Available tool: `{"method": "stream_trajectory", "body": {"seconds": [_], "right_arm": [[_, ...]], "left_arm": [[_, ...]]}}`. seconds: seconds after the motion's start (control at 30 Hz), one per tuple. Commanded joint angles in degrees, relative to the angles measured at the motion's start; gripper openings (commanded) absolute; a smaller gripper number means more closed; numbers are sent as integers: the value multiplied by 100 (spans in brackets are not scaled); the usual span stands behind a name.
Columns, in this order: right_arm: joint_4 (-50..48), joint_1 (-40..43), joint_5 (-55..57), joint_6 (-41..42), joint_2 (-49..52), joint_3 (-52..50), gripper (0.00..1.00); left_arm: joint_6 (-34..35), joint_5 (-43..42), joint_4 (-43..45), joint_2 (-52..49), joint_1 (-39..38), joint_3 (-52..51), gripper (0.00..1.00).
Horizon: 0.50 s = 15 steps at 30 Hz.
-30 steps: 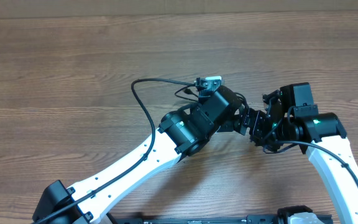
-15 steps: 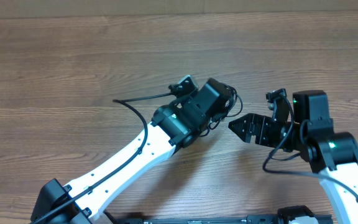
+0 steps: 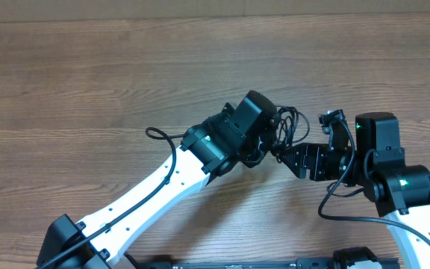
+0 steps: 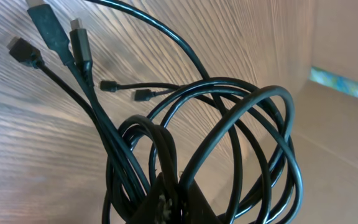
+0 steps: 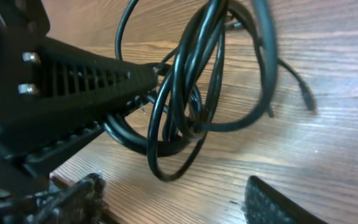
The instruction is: Untangle cables
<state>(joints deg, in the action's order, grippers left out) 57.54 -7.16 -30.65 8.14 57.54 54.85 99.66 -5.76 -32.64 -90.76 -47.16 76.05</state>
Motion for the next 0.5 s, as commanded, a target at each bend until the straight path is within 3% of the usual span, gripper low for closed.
{"method": "stream_trajectory", "body": {"seconds": [0.0,0.27,0.47], "right_arm": [[-2,9,11,-455,-52,4,64],[-216,9,-7,-678,-52,-212,30],[-323,9,-33,-675,-52,-310,20]], "left_arm": [[175,-535,271,120,-11,94,4],[175,-861,289,122,-11,94,4],[175,-935,295,122,-11,94,4]]}}
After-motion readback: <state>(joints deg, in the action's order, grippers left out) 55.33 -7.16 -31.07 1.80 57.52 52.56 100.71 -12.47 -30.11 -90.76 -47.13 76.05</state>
